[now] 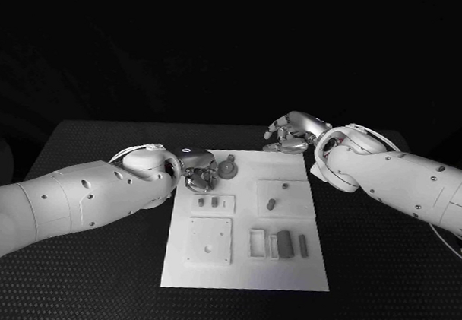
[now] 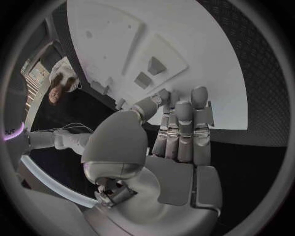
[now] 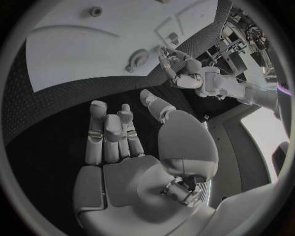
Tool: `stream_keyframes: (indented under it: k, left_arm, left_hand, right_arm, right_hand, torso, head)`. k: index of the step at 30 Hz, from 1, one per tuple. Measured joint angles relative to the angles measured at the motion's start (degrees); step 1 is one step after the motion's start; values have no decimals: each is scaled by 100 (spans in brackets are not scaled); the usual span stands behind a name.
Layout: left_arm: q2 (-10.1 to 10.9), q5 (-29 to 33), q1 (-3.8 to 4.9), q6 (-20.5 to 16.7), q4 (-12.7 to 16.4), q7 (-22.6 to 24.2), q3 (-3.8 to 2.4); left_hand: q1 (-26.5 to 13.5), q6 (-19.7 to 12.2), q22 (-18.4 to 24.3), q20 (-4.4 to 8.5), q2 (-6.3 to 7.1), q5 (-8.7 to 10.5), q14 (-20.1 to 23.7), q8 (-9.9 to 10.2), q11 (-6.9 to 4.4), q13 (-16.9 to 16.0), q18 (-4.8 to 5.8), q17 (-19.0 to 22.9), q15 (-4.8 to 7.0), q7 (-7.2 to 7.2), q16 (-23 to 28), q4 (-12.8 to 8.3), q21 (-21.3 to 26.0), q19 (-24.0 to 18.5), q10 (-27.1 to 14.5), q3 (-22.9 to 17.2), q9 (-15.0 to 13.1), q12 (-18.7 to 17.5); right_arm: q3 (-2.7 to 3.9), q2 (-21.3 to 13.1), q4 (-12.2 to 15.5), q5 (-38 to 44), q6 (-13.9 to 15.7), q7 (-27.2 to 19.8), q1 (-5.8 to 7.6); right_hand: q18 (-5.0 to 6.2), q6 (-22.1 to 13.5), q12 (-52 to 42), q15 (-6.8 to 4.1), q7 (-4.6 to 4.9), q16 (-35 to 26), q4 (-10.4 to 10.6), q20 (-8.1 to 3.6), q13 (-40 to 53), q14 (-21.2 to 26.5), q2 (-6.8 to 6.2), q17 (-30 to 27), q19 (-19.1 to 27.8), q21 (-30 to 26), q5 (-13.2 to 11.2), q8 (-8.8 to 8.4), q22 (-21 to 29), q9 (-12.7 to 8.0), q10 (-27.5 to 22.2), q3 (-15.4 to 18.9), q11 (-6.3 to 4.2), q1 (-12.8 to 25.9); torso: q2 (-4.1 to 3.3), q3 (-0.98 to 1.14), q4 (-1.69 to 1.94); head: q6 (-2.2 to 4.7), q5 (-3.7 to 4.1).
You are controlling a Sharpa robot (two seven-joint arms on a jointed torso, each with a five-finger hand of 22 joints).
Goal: Assemble the parts on the task board
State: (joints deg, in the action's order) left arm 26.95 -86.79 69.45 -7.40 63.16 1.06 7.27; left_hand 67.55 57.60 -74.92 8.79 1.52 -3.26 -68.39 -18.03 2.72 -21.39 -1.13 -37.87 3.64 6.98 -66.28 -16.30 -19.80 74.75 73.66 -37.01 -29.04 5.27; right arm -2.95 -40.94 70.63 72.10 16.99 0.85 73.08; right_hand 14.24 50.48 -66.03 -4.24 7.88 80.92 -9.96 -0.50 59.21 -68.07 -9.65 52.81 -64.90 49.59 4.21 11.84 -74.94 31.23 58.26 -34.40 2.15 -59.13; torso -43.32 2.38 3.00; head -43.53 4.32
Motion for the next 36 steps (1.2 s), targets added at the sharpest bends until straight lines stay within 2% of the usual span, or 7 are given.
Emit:
stream_keyframes:
  k: [16,20,25,29,36]
  left_arm:
    - [-13,-1,-15,-19,-25,22,-1]
    - [-6,20,-20,-35,-26,26,4]
    - [1,50,-56,-45,-43,27,31]
    - [1,61,-67,-46,-45,16,36]
    - [8,79,-69,-47,-45,7,38]
  left_hand:
    - [6,0,1,-7,7,-23,-11,8,-19,-9,-1,-6,-5,0,0,-1,28,6,18,0,-8,-33]
    - [-41,-180,1,5,38,-25,4,122,35,1,-1,-23,-20,133,1,-8,49,-5,-48,6,27,-90]
    - [-79,-473,1,11,76,-20,22,275,68,2,-4,-47,-38,138,1,-3,71,-12,-83,4,113,-113]
    - [-66,-502,1,11,137,-16,37,278,66,-3,-7,-54,-51,149,0,12,71,-12,-119,19,126,-115]
    - [-62,-562,2,11,135,-5,45,311,76,-10,-13,-68,-60,129,0,28,71,-13,-130,35,128,-115]
  right_arm:
    - [0,-1,-3,0,0,-1,0]
    - [0,-4,-2,0,0,-1,0]
    - [0,-6,-3,0,0,-1,0]
    - [0,-6,-4,0,0,-1,0]
    - [0,-7,-5,0,0,-1,0]
  right_hand:
    - [0,9,0,20,10,0,0,1,0,-20,0,-1,1,0,0,0,1,0,0,0,0,0]
    - [0,9,0,20,10,0,0,1,1,-20,0,-1,1,0,0,0,1,0,0,0,0,0]
    - [0,9,0,20,10,0,0,2,-5,-21,0,-1,2,0,0,0,1,-5,0,0,0,0]
    - [0,9,0,20,9,0,0,2,-5,-21,0,2,2,0,0,0,2,-5,0,0,0,0]
    - [0,5,0,20,6,0,0,3,-5,-21,0,3,3,0,0,0,2,-5,0,0,0,0]
  torso:
    - [0,4,-7]
    - [0,7,-6]
    - [0,5,-4]
    - [1,4,-4]
    - [0,1,-3]
  head:
    - [4,6]
    - [4,12]
    - [4,16]
    - [6,16]
    - [10,17]
